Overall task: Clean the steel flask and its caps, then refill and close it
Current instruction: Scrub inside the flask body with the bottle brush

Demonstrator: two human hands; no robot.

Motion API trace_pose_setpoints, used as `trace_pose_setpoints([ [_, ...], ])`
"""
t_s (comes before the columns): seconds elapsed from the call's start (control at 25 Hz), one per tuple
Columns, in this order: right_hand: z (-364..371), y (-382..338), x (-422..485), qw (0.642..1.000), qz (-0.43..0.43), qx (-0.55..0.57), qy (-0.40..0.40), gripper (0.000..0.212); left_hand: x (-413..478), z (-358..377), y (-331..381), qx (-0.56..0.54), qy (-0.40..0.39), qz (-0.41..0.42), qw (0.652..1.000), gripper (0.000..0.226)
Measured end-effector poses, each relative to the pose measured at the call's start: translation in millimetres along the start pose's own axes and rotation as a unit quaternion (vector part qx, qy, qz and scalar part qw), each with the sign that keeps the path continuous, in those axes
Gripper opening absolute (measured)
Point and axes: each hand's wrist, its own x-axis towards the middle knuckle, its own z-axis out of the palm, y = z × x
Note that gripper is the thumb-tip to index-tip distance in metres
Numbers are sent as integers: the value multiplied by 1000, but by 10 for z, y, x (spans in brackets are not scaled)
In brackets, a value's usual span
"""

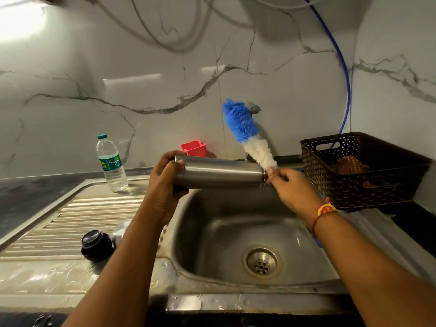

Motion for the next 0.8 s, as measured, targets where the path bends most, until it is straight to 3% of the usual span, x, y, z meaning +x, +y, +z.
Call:
trace_pose_setpoints([
  [0.2,45,20,1,995,-12,96,1,27,6,-14,45,-54,-43,-52,996,35],
  [0.4,59,42,18,995,-65,73,16,20,30,13,12,-124,55,-180,974,45],
  [0.56,119,61,33,996,-87,6,8,17,57,5,-39,-163,114,-224,954,58],
  [0.68,99,89,44,996,-89,3,21,18,59,-32,-41,-205,67,-255,943,59],
  [0.8,57,117,72,996,-80,5,40,20,51,-53,-40,-139,1,-288,947,50],
])
